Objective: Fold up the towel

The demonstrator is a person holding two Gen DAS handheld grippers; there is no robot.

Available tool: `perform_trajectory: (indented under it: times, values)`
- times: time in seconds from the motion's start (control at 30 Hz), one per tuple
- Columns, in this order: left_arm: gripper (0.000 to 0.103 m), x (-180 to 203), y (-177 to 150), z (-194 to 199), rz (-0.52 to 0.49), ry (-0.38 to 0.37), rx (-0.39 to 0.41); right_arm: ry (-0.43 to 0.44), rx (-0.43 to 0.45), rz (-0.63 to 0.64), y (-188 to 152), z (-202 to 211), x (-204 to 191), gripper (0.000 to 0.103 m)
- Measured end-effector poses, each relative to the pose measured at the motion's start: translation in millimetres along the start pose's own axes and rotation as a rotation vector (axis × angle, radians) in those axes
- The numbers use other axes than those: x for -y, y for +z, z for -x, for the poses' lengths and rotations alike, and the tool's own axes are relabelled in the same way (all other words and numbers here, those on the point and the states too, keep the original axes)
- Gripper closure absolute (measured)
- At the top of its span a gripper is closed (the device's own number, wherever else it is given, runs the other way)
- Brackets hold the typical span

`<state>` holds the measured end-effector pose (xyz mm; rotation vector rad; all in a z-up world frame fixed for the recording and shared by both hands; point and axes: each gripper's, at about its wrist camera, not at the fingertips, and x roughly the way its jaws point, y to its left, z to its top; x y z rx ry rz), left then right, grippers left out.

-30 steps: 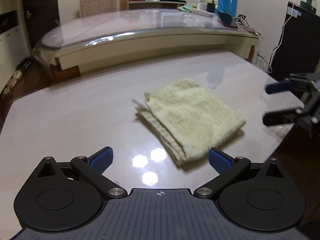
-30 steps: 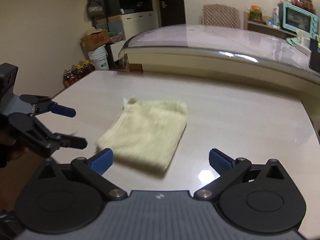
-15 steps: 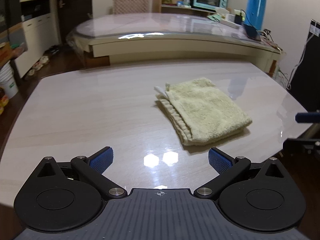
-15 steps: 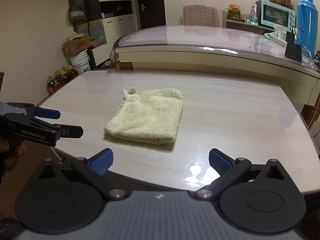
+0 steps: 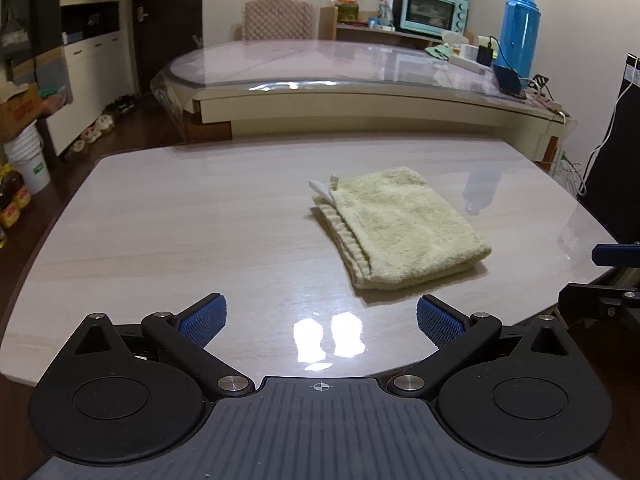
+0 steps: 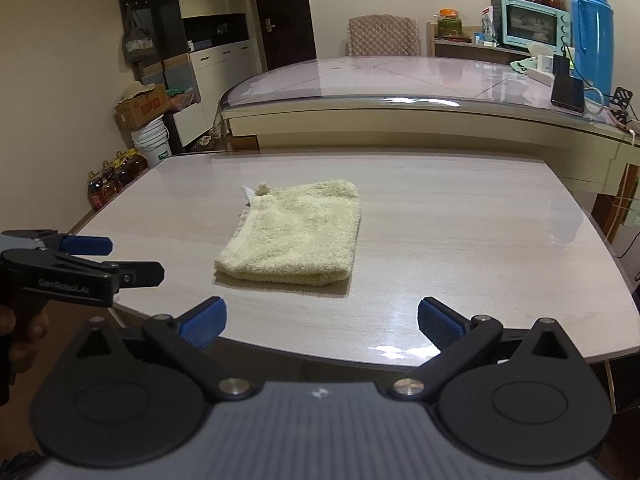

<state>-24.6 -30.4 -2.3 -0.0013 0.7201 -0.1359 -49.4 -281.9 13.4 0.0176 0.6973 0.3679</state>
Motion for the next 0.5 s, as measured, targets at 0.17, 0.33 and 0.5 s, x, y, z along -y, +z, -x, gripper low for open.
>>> perform_trajectory:
  times: [0.17,0.33,0.5]
  values:
    - [0.0,0.9,-0.1,2.4,0.003,0.014,0.005,-0.003,0.0,-0.01,-0.6,0.0,2.1,0.0]
    - [0.0,1.7,-0.6,4.1,-0.002,0.017,0.009,-0.006,-0.005,-0.017,-1.0,-3.6,1.0,0.0]
    - [0.0,3.0,-1.2,2.8,-0.005,0.023,0.007,-0.01,-0.006,-0.021,-0.9,-4.5,2.3,0.0]
